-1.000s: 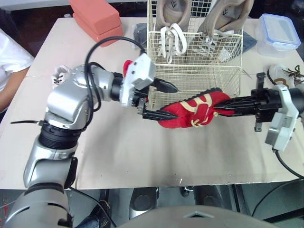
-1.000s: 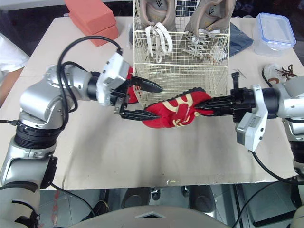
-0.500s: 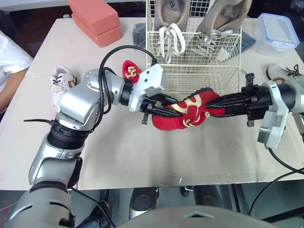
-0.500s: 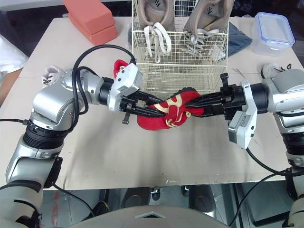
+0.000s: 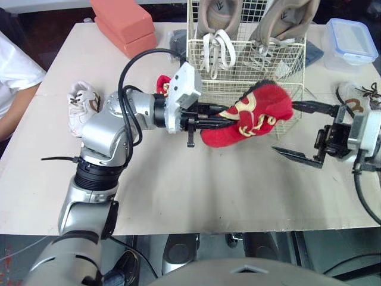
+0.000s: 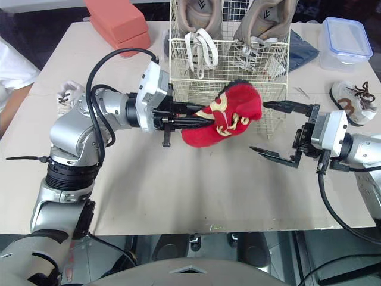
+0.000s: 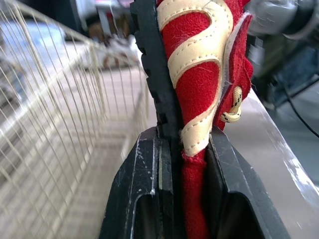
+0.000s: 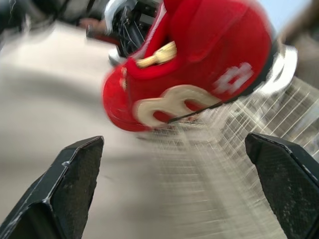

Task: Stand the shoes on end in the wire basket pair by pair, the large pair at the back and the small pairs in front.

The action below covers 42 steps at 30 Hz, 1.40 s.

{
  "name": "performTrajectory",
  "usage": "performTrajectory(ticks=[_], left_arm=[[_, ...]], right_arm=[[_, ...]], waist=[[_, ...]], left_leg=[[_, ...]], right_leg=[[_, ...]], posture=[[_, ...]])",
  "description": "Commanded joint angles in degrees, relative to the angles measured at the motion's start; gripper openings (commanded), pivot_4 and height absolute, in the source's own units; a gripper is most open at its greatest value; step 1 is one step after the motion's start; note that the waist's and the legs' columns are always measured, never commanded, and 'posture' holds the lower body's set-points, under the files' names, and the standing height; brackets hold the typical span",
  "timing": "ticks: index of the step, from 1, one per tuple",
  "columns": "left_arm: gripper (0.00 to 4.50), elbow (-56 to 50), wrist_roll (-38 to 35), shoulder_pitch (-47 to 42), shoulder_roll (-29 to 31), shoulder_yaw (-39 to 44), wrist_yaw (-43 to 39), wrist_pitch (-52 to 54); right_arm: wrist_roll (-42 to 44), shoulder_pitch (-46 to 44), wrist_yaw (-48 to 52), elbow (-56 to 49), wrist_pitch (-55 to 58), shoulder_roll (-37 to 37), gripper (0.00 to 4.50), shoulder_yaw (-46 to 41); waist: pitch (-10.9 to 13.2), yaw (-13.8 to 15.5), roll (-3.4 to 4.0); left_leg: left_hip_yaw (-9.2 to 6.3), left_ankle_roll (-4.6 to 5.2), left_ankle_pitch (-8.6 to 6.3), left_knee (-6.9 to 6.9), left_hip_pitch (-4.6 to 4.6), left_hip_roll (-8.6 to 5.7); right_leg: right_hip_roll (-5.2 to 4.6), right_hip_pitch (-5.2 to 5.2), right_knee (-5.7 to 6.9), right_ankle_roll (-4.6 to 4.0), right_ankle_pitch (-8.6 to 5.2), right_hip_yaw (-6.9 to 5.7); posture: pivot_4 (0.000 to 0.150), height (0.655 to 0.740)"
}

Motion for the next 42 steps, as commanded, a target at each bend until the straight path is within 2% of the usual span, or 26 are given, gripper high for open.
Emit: performTrajectory(ticks=[1,5,8,16,17,18,19,21,22,23,25,26,30,35,42], left_arm=[[0.46,-0.6,0.5,-0.2,-1.6,1.0,2.4,-2.4],[0.46,-1.1,0.6,0.5,-2.8,0.7,3.6,-3.2],[0.46,-1.3,0.4,0.5,-3.3,0.5,4.1,-2.9],[0.46,-0.8,-0.9,-0.1,-3.6,1.2,4.6,-0.6],[0.46,-0.7,-1.3,-0.1,-3.5,1.4,4.8,0.2],[0.46,-0.7,-1.3,-0.2,-3.5,1.6,5.2,0.6],[1.49,-0.7,-1.4,-0.2,-3.6,1.8,5.8,1.2],[2.22,-1.1,-1.9,-0.1,-3.2,1.9,5.8,2.1],[2.86,-1.2,-1.7,0.0,-3.0,1.9,5.8,1.9],[3.13,-1.3,-1.3,0.2,-2.9,2.0,6.0,1.3],[4.20,-1.3,0.0,0.5,-2.9,2.4,7.3,0.0],[4.45,-1.5,0.0,0.8,-2.5,2.7,7.4,-0.3],[4.45,-2.0,0.1,1.5,-1.3,4.9,8.9,-1.3],[4.45,-3.4,-1.5,1.8,0.7,7.4,9.7,0.3],[4.45,-5.5,-3.6,2.6,2.9,10.3,11.4,2.6]], right_arm=[[16.0,-0.4,-14.5,-8.2,11.2,3.2,4.50,-3.1],[24.1,-1.7,-24.4,-11.2,16.0,7.5,4.50,-3.5],[24.2,-2.5,-28.2,-12.4,18.0,10.1,3.87,-2.6],[20.2,-2.5,-29.5,-12.4,20.3,13.2,0.25,-2.8],[19.9,-2.5,-29.7,-12.5,20.4,13.6,0.01,-3.0],[19.8,-2.5,-30.0,-12.6,20.5,14.0,0.01,-3.2],[19.8,-2.4,-30.2,-12.7,20.6,14.4,0.00,-3.4],[19.9,-2.6,-31.1,-13.2,20.5,15.5,0.00,-3.9],[20.2,-2.9,-31.8,-13.6,20.3,16.1,0.00,-4.3],[20.5,-3.4,-32.7,-13.7,20.1,16.7,0.00,-4.7],[20.7,-5.0,-34.7,-13.7,19.6,17.7,0.00,-5.8],[20.9,-6.3,-36.0,-13.5,19.4,18.3,0.00,-6.4],[21.5,-12.7,-42.7,-11.2,18.9,20.7,0.00,-8.3],[17.4,-17.6,-46.5,-6.3,19.9,20.5,0.00,-10.1],[6.6,-20.0,-47.0,0.7,24.0,17.6,0.00,-7.9]], waist=[[0.0,-0.2,-0.01],[0.0,-0.3,-0.02],[0.0,-0.3,-0.02],[0.0,-0.3,-0.02],[0.0,-0.3,-0.02],[0.0,-0.3,-0.02],[0.0,-0.3,-0.02],[0.0,-0.3,-0.02],[0.0,-0.3,-0.02],[0.0,-0.3,-0.02],[0.0,-0.4,-0.02],[0.0,-0.4,-0.02],[0.0,-0.5,-0.02],[0.0,-0.4,-0.02],[0.0,-0.4,-0.02]], left_leg=[[-0.02,0.00,0.00,0.00,0.00,0.00],[0.01,0.01,-0.01,0.01,-0.02,-0.02],[0.00,0.02,-0.01,0.00,-0.04,-0.04],[-0.01,0.06,-0.04,-0.06,-0.07,-0.05],[-0.01,0.07,-0.04,-0.07,-0.07,-0.05],[-0.02,0.13,-0.08,-0.08,-0.07,-0.05],[-0.02,0.17,-0.10,-0.08,-0.07,-0.05],[-0.01,0.17,-0.10,-0.08,-0.07,-0.05],[-0.02,0.17,-0.10,-0.08,-0.07,-0.05],[-0.01,0.17,-0.10,-0.08,-0.07,-0.05],[-0.01,0.16,-0.09,-0.09,-0.07,-0.05],[0.00,0.16,-0.09,-0.09,-0.07,-0.05],[0.02,0.13,-0.08,-0.09,-0.05,-0.04],[0.01,0.04,-0.02,-0.16,-0.07,-0.05],[0.03,0.05,-0.03,-0.25,-0.15,-0.05]], right_leg=[[0.03,0.00,0.02,0.01,-0.01,-0.01],[0.04,-0.01,0.03,0.13,-0.07,0.03],[0.06,-0.01,-0.01,0.14,-0.08,0.02],[0.08,-0.02,-0.10,0.15,-0.08,0.00],[0.09,-0.02,-0.10,0.15,-0.08,0.00],[0.09,-0.02,-0.10,0.15,-0.08,0.00],[0.09,-0.02,-0.11,0.15,-0.08,0.00],[0.09,-0.02,-0.11,0.16,-0.08,0.01],[0.09,-0.02,-0.12,0.16,-0.09,0.00],[0.09,-0.02,-0.12,0.16,-0.09,0.01],[0.10,-0.02,-0.13,0.16,-0.08,0.01],[0.09,-0.02,-0.12,0.16,-0.08,0.02],[0.11,-0.04,-0.11,0.13,-0.06,0.04],[0.10,-0.05,-0.15,0.01,0.01,0.01],[0.09,-0.07,-0.33,0.01,0.02,0.01]], posture=[[0.150,0.6860],[0.150,0.6860],[0.150,0.6860],[0.150,0.6860],[0.150,0.6860],[0.150,0.6860],[0.150,0.6860],[0.150,0.6860],[0.150,0.6860],[0.150,0.6860],[0.150,0.6860],[0.150,0.6860],[0.150,0.6860],[0.150,0.6860],[0.150,0.6860]])
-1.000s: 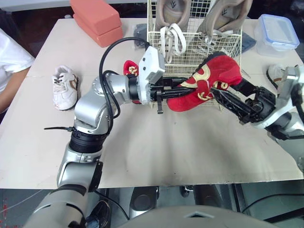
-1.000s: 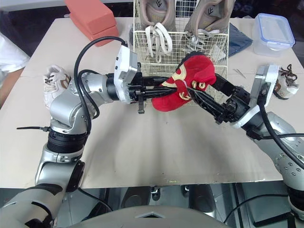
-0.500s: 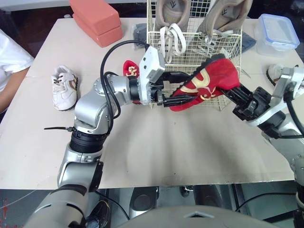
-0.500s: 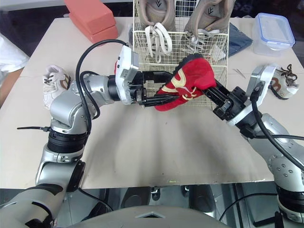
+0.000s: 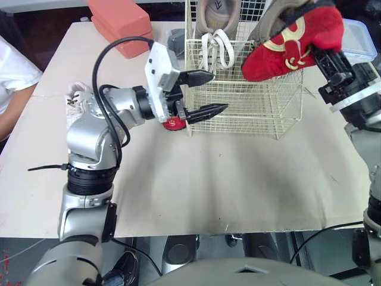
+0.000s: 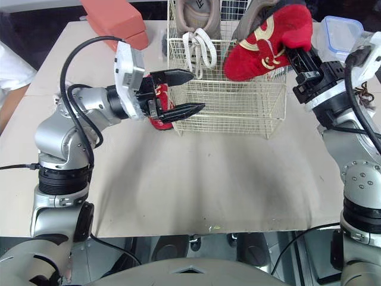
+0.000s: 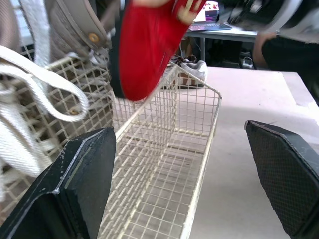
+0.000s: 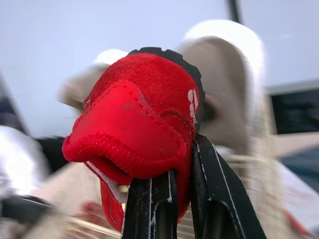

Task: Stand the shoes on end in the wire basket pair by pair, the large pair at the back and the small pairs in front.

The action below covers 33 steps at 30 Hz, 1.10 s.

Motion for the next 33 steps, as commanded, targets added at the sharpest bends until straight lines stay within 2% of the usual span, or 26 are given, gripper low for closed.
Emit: performTrajectory(ticks=[1,17,18,19,26,27,33], left_arm=[[4.45,-2.9,-2.1,0.0,0.7,2.8,1.3,0.7],[4.45,-6.4,-6.2,2.9,1.6,6.1,3.9,1.3],[4.50,-6.5,-6.5,3.0,1.5,6.2,4.1,1.2],[4.50,-6.7,-6.6,3.2,1.5,6.4,4.2,1.2],[4.50,-5.4,-7.0,4.4,1.6,8.0,4.4,0.1],[4.50,-4.8,-6.8,4.8,1.5,8.3,4.5,-0.3],[4.50,0.4,-5.5,5.8,2.1,11.2,6.4,-1.9]], right_arm=[[-4.3,-2.3,0.3,1.1,2.3,-1.4,0.00,0.8],[-9.0,-5.8,-0.3,4.6,15.8,-0.3,0.00,1.6],[-9.2,-5.9,-0.3,4.6,16.2,-0.2,0.68,1.5],[-9.5,-5.9,-0.1,4.6,16.4,-0.1,0.97,1.3],[-11.4,-6.2,1.5,3.8,16.8,-1.0,4.23,-0.4],[-11.7,-6.2,2.0,3.5,16.7,-1.3,4.44,-0.6],[-10.6,-2.5,9.3,0.5,16.8,-6.4,4.44,-4.8]], waist=[[0.0,0.0,0.00],[0.0,0.0,0.00],[0.0,0.0,0.00],[0.0,0.0,0.00],[0.0,0.0,-0.02],[0.0,0.0,-0.02],[0.0,0.1,-0.02]], left_leg=[[0.00,0.00,0.00,-0.01,0.00,0.00],[0.01,-0.01,0.01,-0.12,0.01,0.00],[0.01,-0.01,0.01,-0.12,0.01,0.00],[0.00,-0.01,0.01,-0.13,0.02,0.00],[0.02,0.00,0.01,-0.12,0.03,-0.01],[0.02,0.00,0.01,-0.12,0.03,-0.01],[0.02,-0.01,0.01,-0.31,0.03,-0.01]], right_leg=[[0.00,-0.01,0.00,0.00,0.00,0.00],[0.00,-0.05,-0.02,0.00,0.01,-0.01],[0.00,-0.05,-0.02,0.00,0.01,-0.01],[0.00,-0.05,-0.02,0.00,0.01,-0.01],[-0.01,-0.02,-0.02,0.03,0.02,0.00],[0.00,-0.04,-0.02,0.03,0.02,0.00],[-0.01,-0.07,-0.12,0.02,0.02,0.00]], posture=[[0.150,0.6860],[0.150,0.6860],[0.150,0.6860],[0.150,0.6860],[0.150,0.6860],[0.150,0.6860],[0.150,0.6860]])
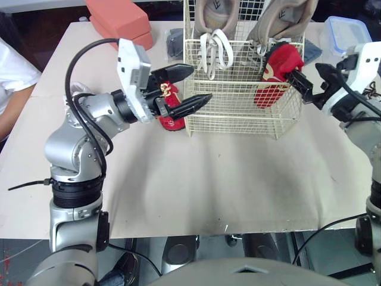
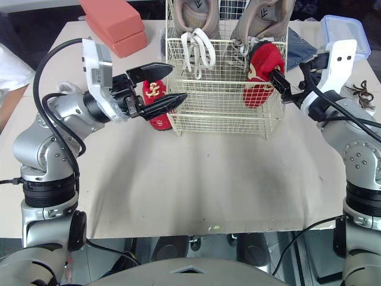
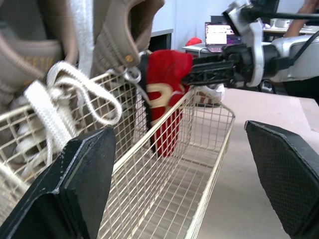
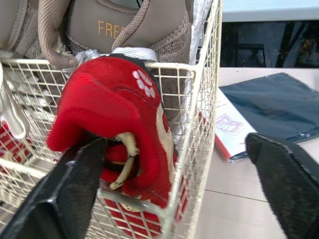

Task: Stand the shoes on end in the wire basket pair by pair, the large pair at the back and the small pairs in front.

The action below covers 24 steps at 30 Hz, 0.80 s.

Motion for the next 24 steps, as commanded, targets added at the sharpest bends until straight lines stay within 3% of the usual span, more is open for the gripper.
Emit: performTrajectory(ticks=[1,6,11,19,24], left_arm=[[4.50,2.9,1.0,-0.3,1.1,3.2,1.7,-2.0],[4.50,9.8,3.9,-1.7,0.9,4.6,5.4,-3.6],[4.50,16.0,6.6,-2.8,1.1,5.2,9.0,-4.0],[4.50,22.1,7.2,-2.5,-0.5,7.6,15.6,-0.9],[4.50,24.8,6.1,-3.7,-2.7,9.7,21.6,4.7]], right_arm=[[1.6,2.0,6.0,-3.7,-0.8,-3.6,4.44,-5.4],[3.6,8.2,16.0,-6.2,-2.4,-7.8,4.44,-10.3],[6.7,14.5,24.9,-10.2,-5.8,-7.2,4.44,-13.3],[-2.8,24.0,36.5,-15.8,-19.0,-3.7,4.44,-5.4],[-4.7,24.3,38.7,-16.8,-22.7,-2.0,4.44,-1.8]], waist=[[0.0,0.0,0.00],[0.0,0.0,0.00],[0.0,-0.1,-0.01],[0.0,-0.1,-0.04],[0.0,-0.1,-0.08]], left_leg=[[-0.01,0.00,0.00,-0.01,0.00,0.00],[-0.01,0.02,-0.01,-0.03,0.01,-0.01],[0.00,0.07,-0.04,-0.04,0.04,0.00],[0.02,0.01,-0.01,-0.09,0.10,0.02],[0.02,-0.01,0.01,-0.08,0.12,0.02]], right_leg=[[0.00,0.00,-0.03,0.00,0.00,-0.02],[0.00,0.01,-0.02,0.01,-0.01,-0.02],[0.00,0.01,-0.01,0.02,-0.01,-0.02],[-0.02,0.02,0.00,0.03,-0.01,0.00],[-0.03,0.03,0.02,0.04,-0.01,0.01]], posture=[[0.150,0.6860],[0.150,0.6860],[0.150,0.6860],[0.150,0.6860],[0.150,0.6860]])
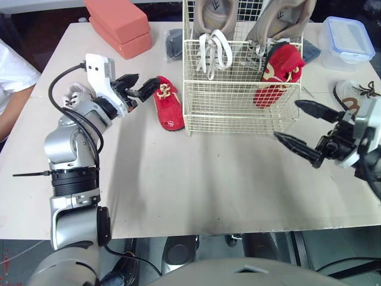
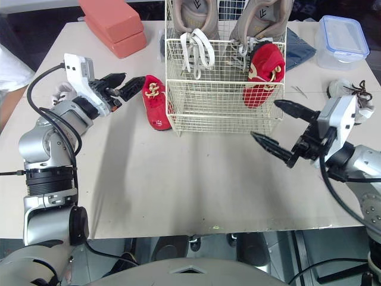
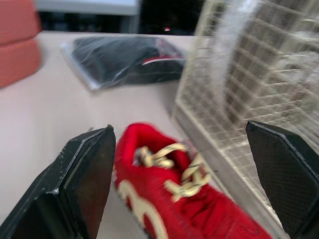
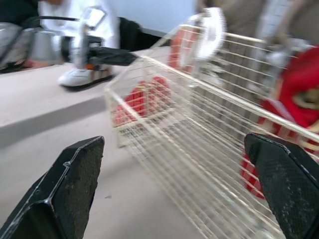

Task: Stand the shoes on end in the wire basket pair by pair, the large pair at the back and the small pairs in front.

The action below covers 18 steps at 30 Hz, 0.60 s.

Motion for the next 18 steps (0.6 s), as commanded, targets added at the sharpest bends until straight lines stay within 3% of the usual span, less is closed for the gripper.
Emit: performTrajectory(ticks=[1,18], left_arm=[[4.50,1.6,-0.6,-2.2,-1.1,2.3,4.2,3.1],[4.50,21.2,5.9,-15.8,-3.0,-3.2,8.1,12.0]], right_arm=[[-0.7,-0.8,1.3,-2.8,-2.8,0.3,4.44,1.1],[-4.4,-3.2,-1.1,-4.4,-4.2,1.8,4.44,6.3]], waist=[[0.0,0.0,-0.01],[0.0,0.0,-0.11]], left_leg=[[-0.01,-0.01,0.00,0.00,0.00,0.00],[-0.03,-0.05,0.03,0.02,0.00,-0.04]], right_leg=[[0.00,0.00,0.00,-0.01,0.00,-0.01],[0.00,0.03,0.02,-0.03,0.01,-0.05]], posture=[[0.150,0.6860],[0.150,0.6860]])
